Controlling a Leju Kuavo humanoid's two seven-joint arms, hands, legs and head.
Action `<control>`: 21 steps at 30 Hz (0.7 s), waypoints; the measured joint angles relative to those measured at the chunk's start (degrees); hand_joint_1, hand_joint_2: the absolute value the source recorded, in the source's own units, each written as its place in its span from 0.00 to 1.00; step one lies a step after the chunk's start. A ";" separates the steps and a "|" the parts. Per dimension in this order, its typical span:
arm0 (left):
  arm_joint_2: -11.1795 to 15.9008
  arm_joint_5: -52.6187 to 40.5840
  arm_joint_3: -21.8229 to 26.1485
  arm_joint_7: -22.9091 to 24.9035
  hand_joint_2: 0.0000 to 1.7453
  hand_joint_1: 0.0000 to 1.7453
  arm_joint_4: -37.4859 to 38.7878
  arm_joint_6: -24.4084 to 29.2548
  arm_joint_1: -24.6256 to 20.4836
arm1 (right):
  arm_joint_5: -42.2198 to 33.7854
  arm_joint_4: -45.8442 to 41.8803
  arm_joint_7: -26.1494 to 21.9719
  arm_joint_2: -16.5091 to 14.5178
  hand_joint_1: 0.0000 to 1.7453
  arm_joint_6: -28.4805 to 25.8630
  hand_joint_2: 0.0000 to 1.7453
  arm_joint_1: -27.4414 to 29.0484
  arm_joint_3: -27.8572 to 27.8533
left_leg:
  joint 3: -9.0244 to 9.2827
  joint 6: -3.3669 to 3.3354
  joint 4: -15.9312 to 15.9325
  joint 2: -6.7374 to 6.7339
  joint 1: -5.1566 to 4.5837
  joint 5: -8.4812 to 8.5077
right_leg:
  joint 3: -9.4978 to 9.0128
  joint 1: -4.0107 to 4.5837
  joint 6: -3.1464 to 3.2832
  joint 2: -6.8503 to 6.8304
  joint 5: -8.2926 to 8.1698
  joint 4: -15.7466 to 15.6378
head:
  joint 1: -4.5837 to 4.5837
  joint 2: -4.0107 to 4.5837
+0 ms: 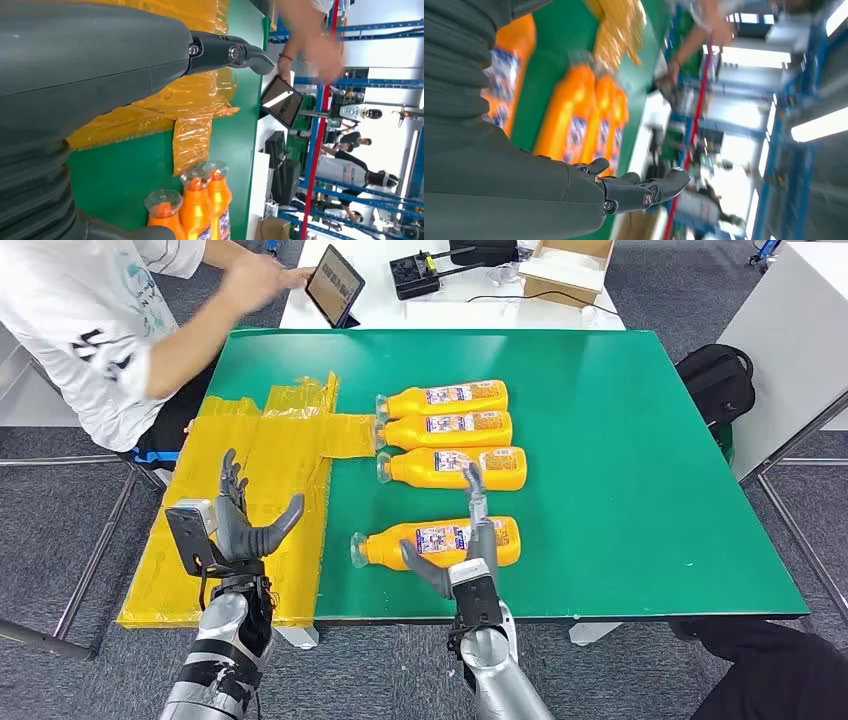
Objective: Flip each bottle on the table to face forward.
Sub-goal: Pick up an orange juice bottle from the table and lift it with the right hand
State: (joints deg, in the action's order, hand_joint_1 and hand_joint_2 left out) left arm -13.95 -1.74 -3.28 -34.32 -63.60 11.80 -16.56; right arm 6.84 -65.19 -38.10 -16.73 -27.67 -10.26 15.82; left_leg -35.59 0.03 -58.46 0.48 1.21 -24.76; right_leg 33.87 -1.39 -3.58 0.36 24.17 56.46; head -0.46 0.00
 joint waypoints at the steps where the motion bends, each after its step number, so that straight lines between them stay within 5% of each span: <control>1: -0.06 -0.08 -0.12 0.00 1.00 0.00 -0.28 -0.03 0.27 | 0.10 -0.66 0.00 0.01 0.00 -0.56 1.00 0.31 0.00 | 0.00 0.00 0.00 0.00 0.00 0.00 | 0.00 0.00 0.00 0.00 0.00 0.00 | 0.00 0.00; 8: -0.35 -0.80 -2.36 0.02 1.00 0.00 -4.64 -0.82 4.51 | 1.62 -7.36 0.00 0.78 0.00 -7.45 1.00 3.66 0.22 | 0.00 0.00 0.00 0.00 0.00 -0.02 | 0.01 0.00 0.01 0.00 0.02 -0.02 | 0.00 0.00; 21: -0.68 -2.35 -5.95 0.28 1.00 0.00 -11.54 -0.74 9.41 | 0.57 -11.37 0.00 1.85 0.00 -9.43 1.00 6.27 -0.15 | 0.00 0.00 0.00 0.00 0.00 -0.01 | 0.00 0.00 0.01 0.00 0.01 -0.01 | 0.01 0.00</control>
State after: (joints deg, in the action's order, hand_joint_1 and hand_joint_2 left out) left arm -14.62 -4.09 -9.22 -34.03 -75.14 11.06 -7.15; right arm 7.41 -76.56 -38.10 -14.88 -37.11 -3.99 15.67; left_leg -35.59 0.03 -58.45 0.48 1.21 -24.77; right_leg 33.87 -1.39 -3.57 0.36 24.18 56.45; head -0.45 0.00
